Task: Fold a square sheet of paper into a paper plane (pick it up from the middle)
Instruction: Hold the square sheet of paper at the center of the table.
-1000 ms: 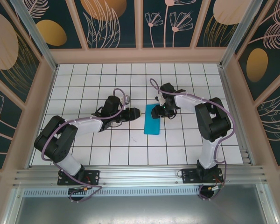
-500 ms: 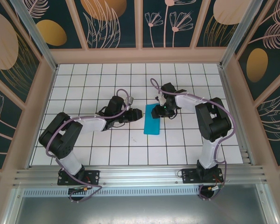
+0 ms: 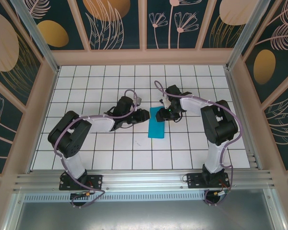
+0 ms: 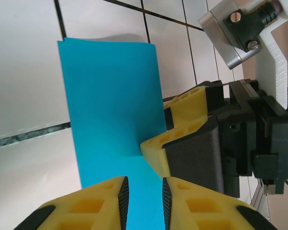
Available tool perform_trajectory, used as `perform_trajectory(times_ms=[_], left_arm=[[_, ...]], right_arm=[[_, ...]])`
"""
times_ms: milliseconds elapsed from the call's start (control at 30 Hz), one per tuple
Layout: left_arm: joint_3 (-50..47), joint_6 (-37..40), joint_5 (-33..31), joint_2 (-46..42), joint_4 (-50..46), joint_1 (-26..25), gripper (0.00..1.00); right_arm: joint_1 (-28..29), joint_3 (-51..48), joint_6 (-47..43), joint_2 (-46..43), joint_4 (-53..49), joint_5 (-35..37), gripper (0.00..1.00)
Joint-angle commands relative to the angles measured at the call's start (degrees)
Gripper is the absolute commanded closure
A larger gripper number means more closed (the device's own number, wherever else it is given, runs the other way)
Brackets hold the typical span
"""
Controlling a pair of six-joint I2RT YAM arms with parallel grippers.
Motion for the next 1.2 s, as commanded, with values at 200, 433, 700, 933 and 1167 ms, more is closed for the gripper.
perform_trajectory(times_ms=[200,433,700,933,1167], left_arm=[[8.7,-0.7,-2.2,6.7,-6.4,-2.9,0.76],[9.4,-1.5,-4.1,8.4,-7.6,-3.1,0.8],[9.7,-1.2,-5.1,9.8,-9.3,-3.2,0.84],[10.1,-1.4,-3.6,11.2,-8.2,-3.2,0.84],[9.7,-1.6,-3.9,12.2,-9.1,-3.2,0.85]], right_arm=[[0.2,-2.5,-0.7,3.9,0.2,0.1,0.41],[0.2,-2.6,-0.4,4.2,0.7,-0.1,0.41],[0.2,-2.8,-0.1,4.3,1.0,-0.2,0.41],[0.2,-2.8,0.1,4.4,1.0,-0.2,0.41],[0.2,-2.7,0.1,4.3,0.8,0.0,0.41]])
